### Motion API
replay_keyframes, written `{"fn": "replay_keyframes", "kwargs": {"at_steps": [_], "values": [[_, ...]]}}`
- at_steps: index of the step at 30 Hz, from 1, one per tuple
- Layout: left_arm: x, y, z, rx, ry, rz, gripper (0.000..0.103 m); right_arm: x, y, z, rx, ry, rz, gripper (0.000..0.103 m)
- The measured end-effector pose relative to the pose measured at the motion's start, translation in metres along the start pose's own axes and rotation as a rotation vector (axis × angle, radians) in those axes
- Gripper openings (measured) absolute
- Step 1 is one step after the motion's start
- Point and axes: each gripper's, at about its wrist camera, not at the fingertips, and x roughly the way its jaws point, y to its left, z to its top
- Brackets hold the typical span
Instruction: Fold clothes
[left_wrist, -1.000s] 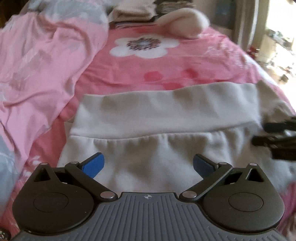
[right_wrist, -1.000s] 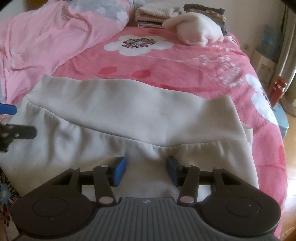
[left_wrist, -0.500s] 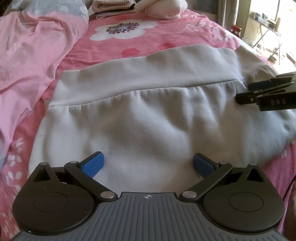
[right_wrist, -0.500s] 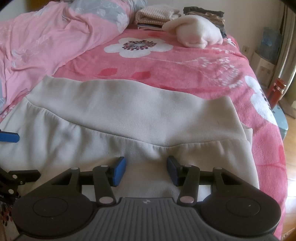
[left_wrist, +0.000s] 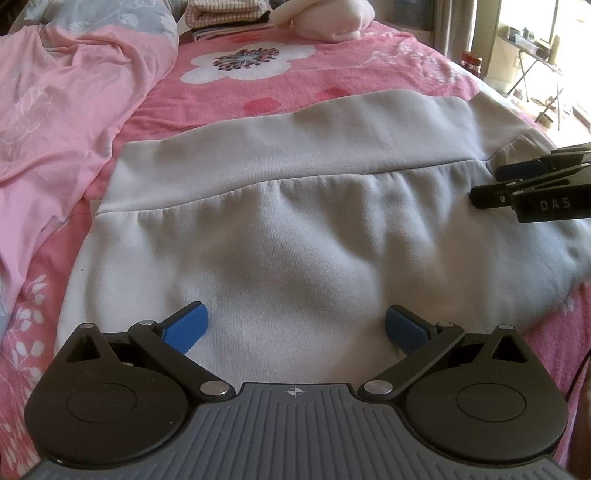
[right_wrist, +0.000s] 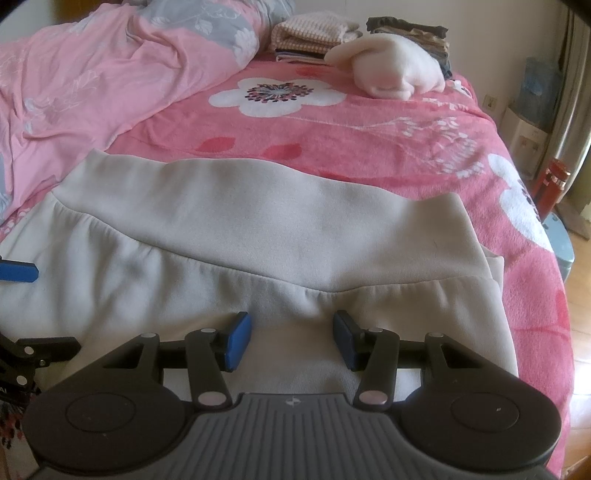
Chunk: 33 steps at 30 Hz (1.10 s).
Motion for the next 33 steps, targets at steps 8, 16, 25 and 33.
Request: {"fn": "replay_keyframes", "kwargs": {"at_steps": [8, 16, 25, 33], "values": [[-0.015, 0.014, -0.007, -0.063, -0.054, -0.034, 0.103, 0.0, 0.001, -0.002, -0.002, -0.011, 0.0, 0.053], [-0.087, 0.112, -0.052, -0.155, -0.012, 0.028, 0.102, 0.001, 0.001, -0.004, -0.002, -0.023, 0.002, 0.054], [-0.095, 0.159, -0.084, -0.463, -0.133, -0.039, 0.073, -0.001, 0.001, -0.005, -0.003, -0.03, 0.001, 0.055], [-0.057, 0.18, -0.076, -0.703, -0.213, -0.156, 0.009, -0.002, 0.002, -0.006, -0.013, -0.03, -0.004, 0.055]]}}
